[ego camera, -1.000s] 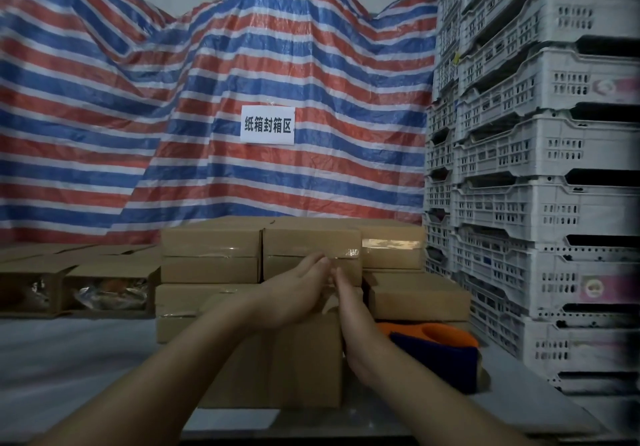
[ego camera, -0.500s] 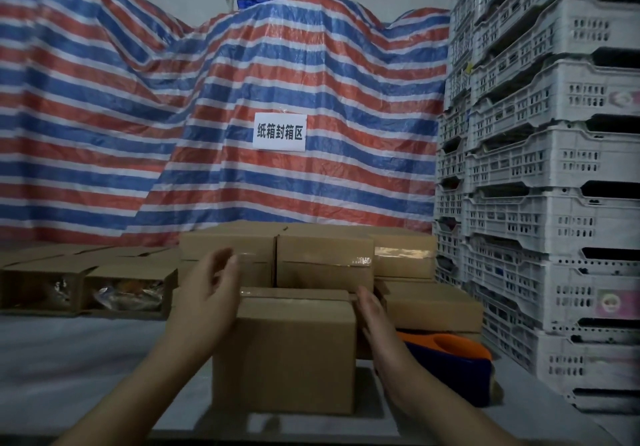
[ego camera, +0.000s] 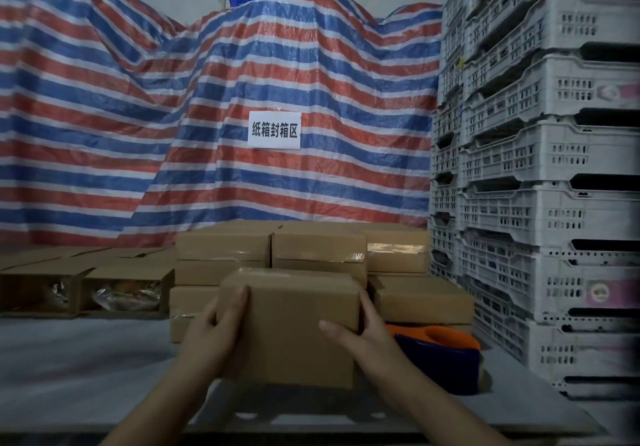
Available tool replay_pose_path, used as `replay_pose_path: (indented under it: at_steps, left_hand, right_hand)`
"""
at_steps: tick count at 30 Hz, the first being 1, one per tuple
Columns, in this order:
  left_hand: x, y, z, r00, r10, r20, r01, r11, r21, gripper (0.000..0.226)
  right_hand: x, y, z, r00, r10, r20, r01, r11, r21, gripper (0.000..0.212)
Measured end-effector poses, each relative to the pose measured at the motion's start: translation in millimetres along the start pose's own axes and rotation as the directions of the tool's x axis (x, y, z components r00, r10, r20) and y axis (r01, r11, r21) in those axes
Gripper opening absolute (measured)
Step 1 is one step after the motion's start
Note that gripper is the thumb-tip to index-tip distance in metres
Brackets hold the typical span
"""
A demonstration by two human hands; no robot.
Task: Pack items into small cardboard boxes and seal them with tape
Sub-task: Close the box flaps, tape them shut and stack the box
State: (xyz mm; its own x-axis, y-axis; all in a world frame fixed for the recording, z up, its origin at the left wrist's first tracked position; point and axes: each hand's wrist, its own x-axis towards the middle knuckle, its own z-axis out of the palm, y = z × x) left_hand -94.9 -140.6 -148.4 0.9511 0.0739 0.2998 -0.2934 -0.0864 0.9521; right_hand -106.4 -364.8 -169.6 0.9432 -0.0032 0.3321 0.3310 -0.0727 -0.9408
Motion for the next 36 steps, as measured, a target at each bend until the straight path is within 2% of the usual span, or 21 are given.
replay_pose_path:
  at_steps: [3, 4, 8, 11, 14, 15, 19, 21, 24, 28, 32, 36]
  left_hand:
    - [6.0, 42.7, 14.3, 0.992, 0.079, 0.1, -0.078, 0.997, -0.016, 0.052]
    - [6.6, 56.9, 21.6, 0.981, 0.116, 0.158, -0.114, 0.993, -0.019, 0.055]
    - [7.8, 97.7, 58.2, 0.889, 0.295, 0.351, -0.301, 0.953, -0.039, 0.1]
    - [6.6, 102.9, 90.6, 0.755, 0.459, 0.469, -0.492, 0.869, -0.058, 0.112]
    - [6.8, 97.6, 126.1, 0.574, 0.586, 0.573, -0.713, 0.701, -0.003, 0.122]
    - [8.8, 96.5, 136.7, 0.548, 0.61, 0.572, -0.751, 0.66, 0.017, 0.123]
    - [24.9, 98.4, 168.9, 0.561, 0.658, 0.503, -0.807, 0.57, 0.155, 0.113]
    - [36.2, 94.5, 180.3, 0.564, 0.682, 0.465, -0.826, 0.462, 0.324, 0.111]
    - [57.1, 84.3, 195.5, 0.596, 0.701, 0.392, -0.747, 0.303, 0.593, 0.108]
    - [85.7, 70.0, 210.0, 0.667, 0.639, 0.382, -0.652, 0.253, 0.715, 0.107]
    - [105.8, 48.6, 214.2, 0.74, 0.554, 0.381, -0.582, 0.245, 0.775, 0.091]
    - [113.6, 37.6, 216.0, 0.693, 0.631, 0.347, -0.614, 0.265, 0.743, 0.08]
  right_hand:
    - [-0.9, -28.7, -17.3, 0.986, -0.1, -0.133, 0.109, 0.992, 0.063, 0.114]
    - [-1.5, -40.9, -26.3, 0.974, -0.133, -0.185, 0.146, 0.987, 0.061, 0.109]
    - [-3.0, -87.3, -81.0, 0.913, -0.198, -0.357, 0.246, 0.965, 0.093, 0.077]
    - [-7.4, -106.9, -128.5, 0.89, -0.149, -0.431, 0.232, 0.961, 0.147, 0.067]
    - [-8.0, -109.7, -166.1, 0.889, -0.075, -0.452, 0.166, 0.972, 0.166, 0.051]
    - [-5.6, -108.4, -176.0, 0.89, -0.057, -0.453, 0.148, 0.974, 0.169, 0.05]
    - [12.4, -98.3, -203.9, 0.894, -0.01, -0.448, 0.094, 0.982, 0.166, 0.044]
    - [25.5, -92.7, -213.2, 0.894, 0.01, -0.449, 0.076, 0.982, 0.174, 0.036]
    - [46.0, -87.7, -225.5, 0.894, 0.023, -0.448, 0.075, 0.977, 0.2, 0.029]
    - [71.7, -73.5, -234.7, 0.91, 0.049, -0.411, 0.035, 0.98, 0.196, 0.041]
    - [83.3, -41.0, -224.3, 0.938, 0.104, -0.332, -0.063, 0.989, 0.133, 0.037]
    - [89.6, -16.1, -227.7, 0.94, 0.132, -0.313, -0.081, 0.982, 0.17, 0.052]
